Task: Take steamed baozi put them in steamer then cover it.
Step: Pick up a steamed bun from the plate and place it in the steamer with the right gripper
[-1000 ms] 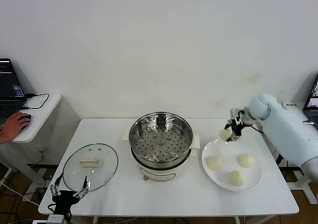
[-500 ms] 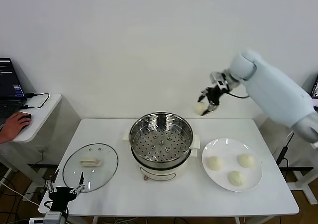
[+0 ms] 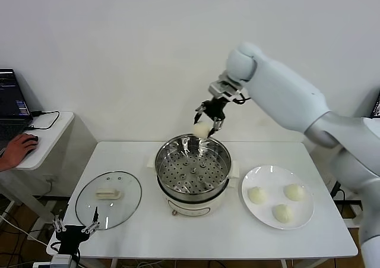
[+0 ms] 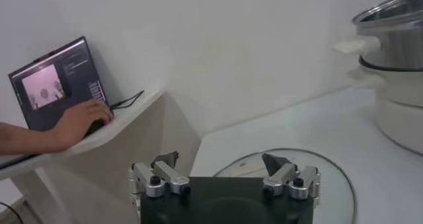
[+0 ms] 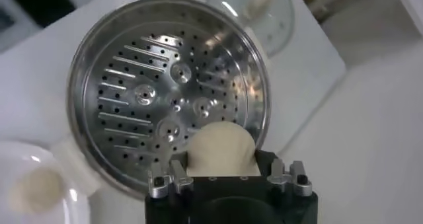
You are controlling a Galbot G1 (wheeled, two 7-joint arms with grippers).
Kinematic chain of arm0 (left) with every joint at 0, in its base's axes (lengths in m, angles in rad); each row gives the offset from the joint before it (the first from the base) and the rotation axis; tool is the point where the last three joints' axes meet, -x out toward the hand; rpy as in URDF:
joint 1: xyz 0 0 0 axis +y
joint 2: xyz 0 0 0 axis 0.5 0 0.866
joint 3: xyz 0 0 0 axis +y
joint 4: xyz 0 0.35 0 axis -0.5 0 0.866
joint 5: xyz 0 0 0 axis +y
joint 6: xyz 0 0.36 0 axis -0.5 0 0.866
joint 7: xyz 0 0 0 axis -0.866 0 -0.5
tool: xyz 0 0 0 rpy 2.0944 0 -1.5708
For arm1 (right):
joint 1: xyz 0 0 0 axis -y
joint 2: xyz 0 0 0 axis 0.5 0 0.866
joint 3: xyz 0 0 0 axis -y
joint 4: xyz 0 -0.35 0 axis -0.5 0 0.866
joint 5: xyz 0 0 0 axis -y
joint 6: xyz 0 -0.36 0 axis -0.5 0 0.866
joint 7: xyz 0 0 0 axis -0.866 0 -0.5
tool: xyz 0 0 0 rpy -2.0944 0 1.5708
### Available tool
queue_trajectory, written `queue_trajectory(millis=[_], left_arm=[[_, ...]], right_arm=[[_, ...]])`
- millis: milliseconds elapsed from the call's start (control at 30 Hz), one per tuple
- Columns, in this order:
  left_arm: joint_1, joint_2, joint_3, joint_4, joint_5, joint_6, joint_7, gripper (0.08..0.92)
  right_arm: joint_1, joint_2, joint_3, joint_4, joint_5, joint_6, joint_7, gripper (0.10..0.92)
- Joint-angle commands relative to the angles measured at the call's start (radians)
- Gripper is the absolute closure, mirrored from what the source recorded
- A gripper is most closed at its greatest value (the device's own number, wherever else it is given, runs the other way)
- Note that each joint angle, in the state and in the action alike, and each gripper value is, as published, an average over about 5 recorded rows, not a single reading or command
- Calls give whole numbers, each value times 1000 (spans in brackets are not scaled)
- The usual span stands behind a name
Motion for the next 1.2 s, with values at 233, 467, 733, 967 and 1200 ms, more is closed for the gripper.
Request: queue_trajectory(millis=[233,467,733,967,1200], left_arm=[[1,-12,-7,-18,-3,14,11,177],[1,-14,-2,-12,-2,18,14,177],[-5,-22,1,3,1,20,9,177],[-5,-23,4,15,5,18,7,177],[-8,-21,4,22,6,17,5,177]], right_arm=[[-68,111,0,-62,-262,189,6,389],[-114,115,32,-70,-325,193,38,389],[-169,132,65,-111,-381,190,80,389],[-196,147,76,-133,-402,187,100,389],[-215,165,93,-169,-434,186,140,389]])
